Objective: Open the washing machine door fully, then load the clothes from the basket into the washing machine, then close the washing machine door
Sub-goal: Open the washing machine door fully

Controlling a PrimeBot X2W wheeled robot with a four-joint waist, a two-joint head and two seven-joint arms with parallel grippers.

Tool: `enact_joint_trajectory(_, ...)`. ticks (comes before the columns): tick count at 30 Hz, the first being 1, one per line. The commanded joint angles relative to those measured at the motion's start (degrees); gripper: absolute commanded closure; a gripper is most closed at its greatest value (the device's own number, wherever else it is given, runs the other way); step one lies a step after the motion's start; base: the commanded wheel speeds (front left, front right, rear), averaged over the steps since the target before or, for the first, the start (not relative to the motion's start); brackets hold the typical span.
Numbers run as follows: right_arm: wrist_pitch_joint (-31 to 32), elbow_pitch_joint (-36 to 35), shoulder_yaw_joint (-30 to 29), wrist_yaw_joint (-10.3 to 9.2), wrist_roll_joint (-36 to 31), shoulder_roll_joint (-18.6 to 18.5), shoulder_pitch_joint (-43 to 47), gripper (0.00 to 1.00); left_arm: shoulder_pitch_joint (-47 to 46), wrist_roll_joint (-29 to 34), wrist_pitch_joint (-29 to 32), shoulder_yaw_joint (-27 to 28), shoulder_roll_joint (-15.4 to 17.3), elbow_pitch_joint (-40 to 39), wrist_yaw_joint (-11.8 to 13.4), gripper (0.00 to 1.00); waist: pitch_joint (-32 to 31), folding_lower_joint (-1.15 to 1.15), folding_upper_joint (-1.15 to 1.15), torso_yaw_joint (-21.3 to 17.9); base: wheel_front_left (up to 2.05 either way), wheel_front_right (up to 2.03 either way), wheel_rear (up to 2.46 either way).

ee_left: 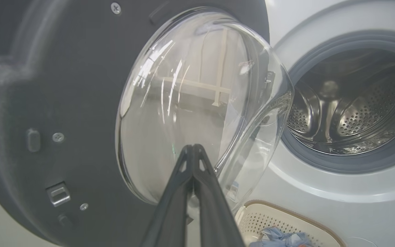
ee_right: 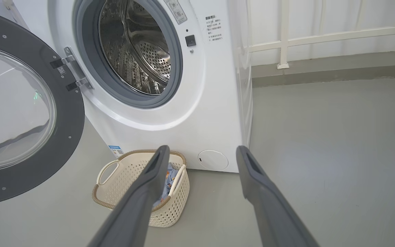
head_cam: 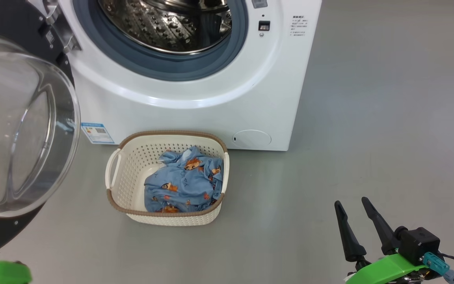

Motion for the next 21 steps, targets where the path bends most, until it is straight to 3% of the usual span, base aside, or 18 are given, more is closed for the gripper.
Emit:
enact_joint_trajectory(1,-0.4,-1.4,1.8,0.35,0.8,-0.2,-0.5,0.0,0.4,-0.3,-0.3,0.6,1.5,-2.1,-0.1,1.0,-0.6,0.0,0.0,-0.5,0.0,0.0,0.0)
enact_joint_trajectory(3,-0.4,-1.5,1.7,0.35,1.0,-0.2,-0.3,0.0,1.6,-0.2,-0.3,-0.9,1.5,-3.0,-0.1,0.98,-1.0,0.0,0.0,-0.8,0.0,0.0,0.0)
enact_joint_trajectory(6,-0.4,-1.7,1.6,0.35,1.1,-0.2,-0.1,0.0,3.4,-0.7,-0.3,-3.5,1.4,-4.1,-0.1,0.44,-1.5,0.0,0.0,-1.4,0.0,0.0,0.0)
enact_joint_trajectory(7,-0.4,-1.8,1.6,0.35,1.1,-0.2,-0.1,0.0,3.9,-1.0,-0.3,-4.3,1.4,-4.4,-0.1,0.16,-1.7,0.0,0.0,-1.6,0.0,0.0,0.0)
enact_joint_trajectory(8,-0.4,-1.8,1.6,0.35,1.1,-0.2,0.0,0.0,4.4,-1.1,-0.3,-5.2,1.4,-4.7,-0.1,0.0,-1.9,0.0,0.0,-1.8,0.0,0.0,0.0)
enact_joint_trajectory(21,-0.4,-3.4,1.7,0.35,0.8,-0.2,0.4,0.0,8.9,-1.0,-0.3,-13.0,1.4,-7.0,-0.1,0.0,-3.2,0.0,0.0,-5.3,0.0,0.0,0.0)
